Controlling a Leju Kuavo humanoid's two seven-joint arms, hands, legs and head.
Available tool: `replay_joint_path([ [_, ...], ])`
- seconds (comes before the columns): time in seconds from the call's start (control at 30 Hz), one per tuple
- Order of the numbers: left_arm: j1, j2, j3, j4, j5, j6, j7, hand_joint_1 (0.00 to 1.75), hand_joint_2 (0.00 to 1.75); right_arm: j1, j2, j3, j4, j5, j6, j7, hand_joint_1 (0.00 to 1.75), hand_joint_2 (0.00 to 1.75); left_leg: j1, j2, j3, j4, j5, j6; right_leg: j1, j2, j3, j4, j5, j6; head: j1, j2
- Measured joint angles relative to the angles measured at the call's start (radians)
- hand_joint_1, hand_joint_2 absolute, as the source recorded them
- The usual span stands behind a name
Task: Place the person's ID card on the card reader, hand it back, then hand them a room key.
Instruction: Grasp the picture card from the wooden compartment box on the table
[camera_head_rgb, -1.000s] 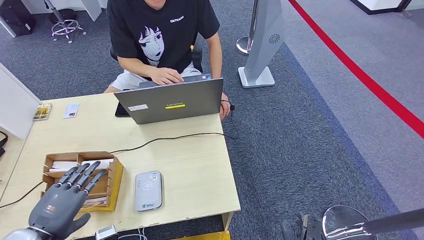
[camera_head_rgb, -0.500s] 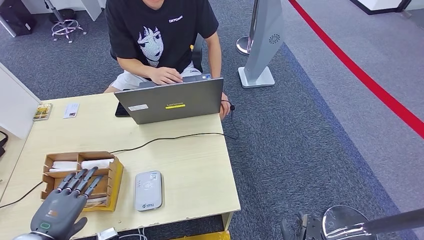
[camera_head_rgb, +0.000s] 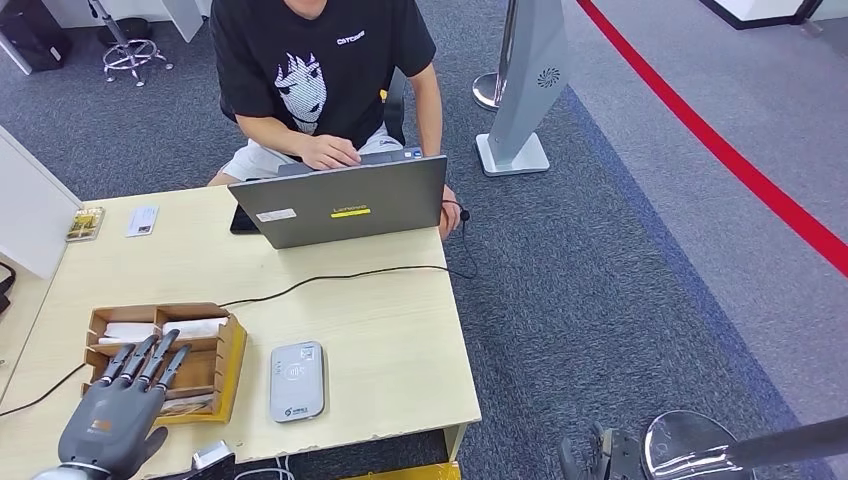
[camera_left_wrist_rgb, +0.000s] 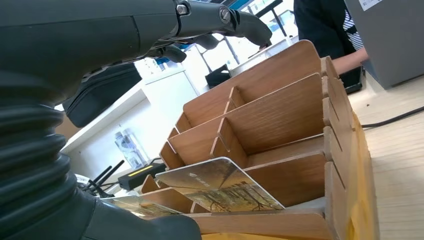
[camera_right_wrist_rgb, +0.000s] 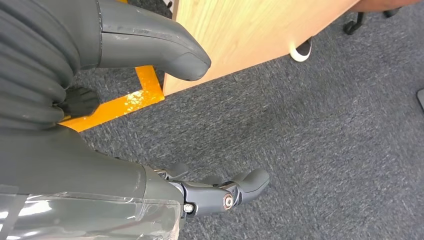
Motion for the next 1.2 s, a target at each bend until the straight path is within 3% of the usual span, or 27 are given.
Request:
replay_joint_path([
  [0.6, -0.021, -0.058, 0.03, 0.098, -0.043, 0.012, -0.055, 0.0, 1.75, 0.011, 0.025, -0.014, -0.049, 0.026, 0.029, 0.016, 0.0, 1.75, 0.0, 0.0, 0.0, 0.0, 0.0, 0.0, 0.0, 0.0, 0.0, 0.0, 0.0, 0.0, 0.0, 0.0],
  [0.63, -0.022, -0.06, 0.03, 0.101, -0.045, 0.012, -0.057, 0.12, 1.75, 0.011, 0.025, -0.015, -0.05, 0.03, 0.029, 0.016, 0.0, 1.75, 0.0, 0.0, 0.0, 0.0, 0.0, 0.0, 0.0, 0.0, 0.0, 0.0, 0.0, 0.0, 0.0, 0.0],
  [0.73, -0.027, -0.064, 0.03, 0.11, -0.051, 0.012, -0.062, 1.43, 1.75, 0.011, 0.028, -0.02, -0.053, 0.035, 0.031, 0.016, 0.0, 1.75, 0.0, 0.0, 0.0, 0.0, 0.0, 0.0, 0.0, 0.0, 0.0, 0.0, 0.0, 0.0, 0.0, 0.0],
  [0.77, -0.028, -0.064, 0.03, 0.113, -0.053, 0.011, -0.063, 1.75, 1.75, 0.011, 0.028, -0.021, -0.053, 0.036, 0.031, 0.017, 0.0, 1.75, 0.0, 0.0, 0.0, 0.0, 0.0, 0.0, 0.0, 0.0, 0.0, 0.0, 0.0, 0.0, 0.0, 0.0],
  [1.2, -0.042, -0.07, 0.03, 0.12, -0.061, 0.028, -0.079, 1.75, 1.75, 0.012, 0.038, -0.031, -0.072, 0.054, 0.047, 0.02, 0.0, 1.75, 0.0, 0.0, 0.0, 0.0, 0.0, 0.0, 0.0, 0.0, 0.0, 0.0, 0.0, 0.0, 0.0, 0.0],
])
